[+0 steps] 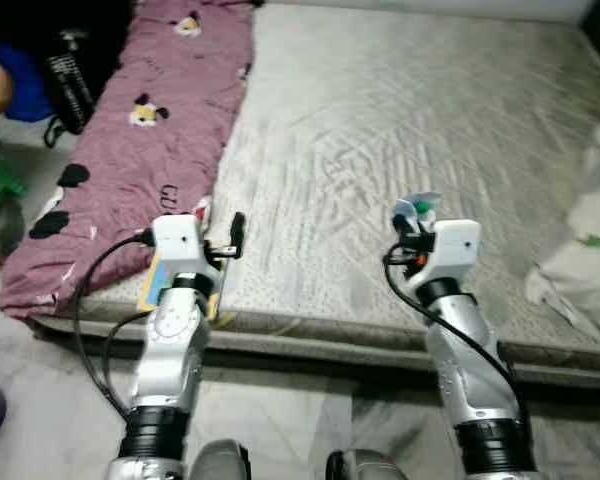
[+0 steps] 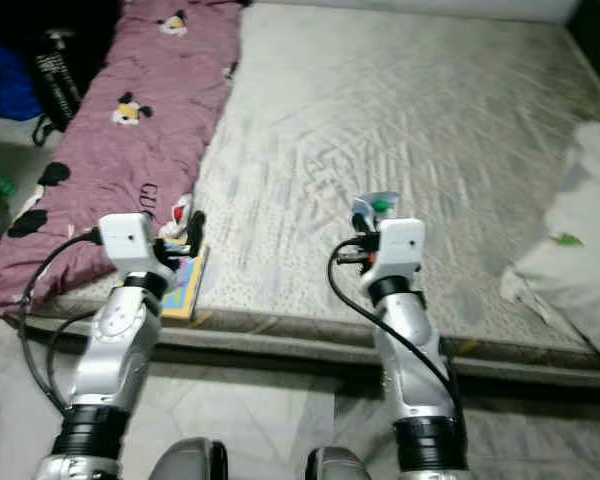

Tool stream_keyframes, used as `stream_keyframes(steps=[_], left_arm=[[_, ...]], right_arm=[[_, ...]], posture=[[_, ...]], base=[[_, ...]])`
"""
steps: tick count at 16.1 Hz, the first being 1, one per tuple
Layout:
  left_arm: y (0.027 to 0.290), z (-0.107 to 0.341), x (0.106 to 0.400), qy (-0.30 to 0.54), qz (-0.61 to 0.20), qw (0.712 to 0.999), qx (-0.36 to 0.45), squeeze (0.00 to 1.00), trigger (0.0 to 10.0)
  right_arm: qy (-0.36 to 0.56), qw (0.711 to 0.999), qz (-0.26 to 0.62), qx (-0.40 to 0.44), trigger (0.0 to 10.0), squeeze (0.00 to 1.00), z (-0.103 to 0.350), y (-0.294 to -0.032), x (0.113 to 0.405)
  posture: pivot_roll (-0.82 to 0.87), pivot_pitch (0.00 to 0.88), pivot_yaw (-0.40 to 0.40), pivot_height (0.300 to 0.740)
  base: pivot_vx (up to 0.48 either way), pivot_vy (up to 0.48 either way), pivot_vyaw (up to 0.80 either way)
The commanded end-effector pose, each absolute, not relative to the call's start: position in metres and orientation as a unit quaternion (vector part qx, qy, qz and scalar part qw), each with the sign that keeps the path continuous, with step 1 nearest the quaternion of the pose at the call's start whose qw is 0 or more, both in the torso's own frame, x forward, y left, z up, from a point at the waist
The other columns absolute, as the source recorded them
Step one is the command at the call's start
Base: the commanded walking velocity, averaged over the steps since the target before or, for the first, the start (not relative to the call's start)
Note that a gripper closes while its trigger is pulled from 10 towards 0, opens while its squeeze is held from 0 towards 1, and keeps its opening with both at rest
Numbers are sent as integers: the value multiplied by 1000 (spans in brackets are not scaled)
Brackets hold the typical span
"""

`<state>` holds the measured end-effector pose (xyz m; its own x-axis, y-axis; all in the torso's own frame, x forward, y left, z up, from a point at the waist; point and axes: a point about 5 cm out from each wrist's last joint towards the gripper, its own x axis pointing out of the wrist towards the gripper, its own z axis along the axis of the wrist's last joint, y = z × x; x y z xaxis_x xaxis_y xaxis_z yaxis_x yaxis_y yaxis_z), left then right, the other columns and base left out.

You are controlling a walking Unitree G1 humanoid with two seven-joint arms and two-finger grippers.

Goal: Clean up the room

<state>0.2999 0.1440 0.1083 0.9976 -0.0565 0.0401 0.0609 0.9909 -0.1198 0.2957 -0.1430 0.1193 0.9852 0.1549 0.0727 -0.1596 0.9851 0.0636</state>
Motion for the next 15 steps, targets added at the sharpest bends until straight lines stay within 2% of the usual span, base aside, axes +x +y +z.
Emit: stream_keyframes(steps=[1,4,11,13,15], left_arm=[[135,112,300,-25,-41,997,-65,0,10000],[137,112,300,-24,-37,997,-65,0,10000],[137,112,304,-18,-27,997,-75,0,10000],[136,113,304,-20,-29,996,-80,0,10000],[136,113,304,-20,-30,996,-81,0,10000]], right_arm=[[-26,997,59,30,10000,0,114,-155,292],[-24,998,56,30,10000,0,113,-156,292],[-25,998,50,29,10000,0,113,-158,294],[-22,998,49,33,10000,0,112,-158,294],[-20,998,48,31,10000,0,112,-158,295]], posture=[[-46,128,13,740],[-46,135,14,740],[-46,142,14,740],[-46,144,12,740],[-48,145,12,740]], base=[[274,0,0],[271,0,0],[0,0,0],[0,480,0],[0,480,-800]])
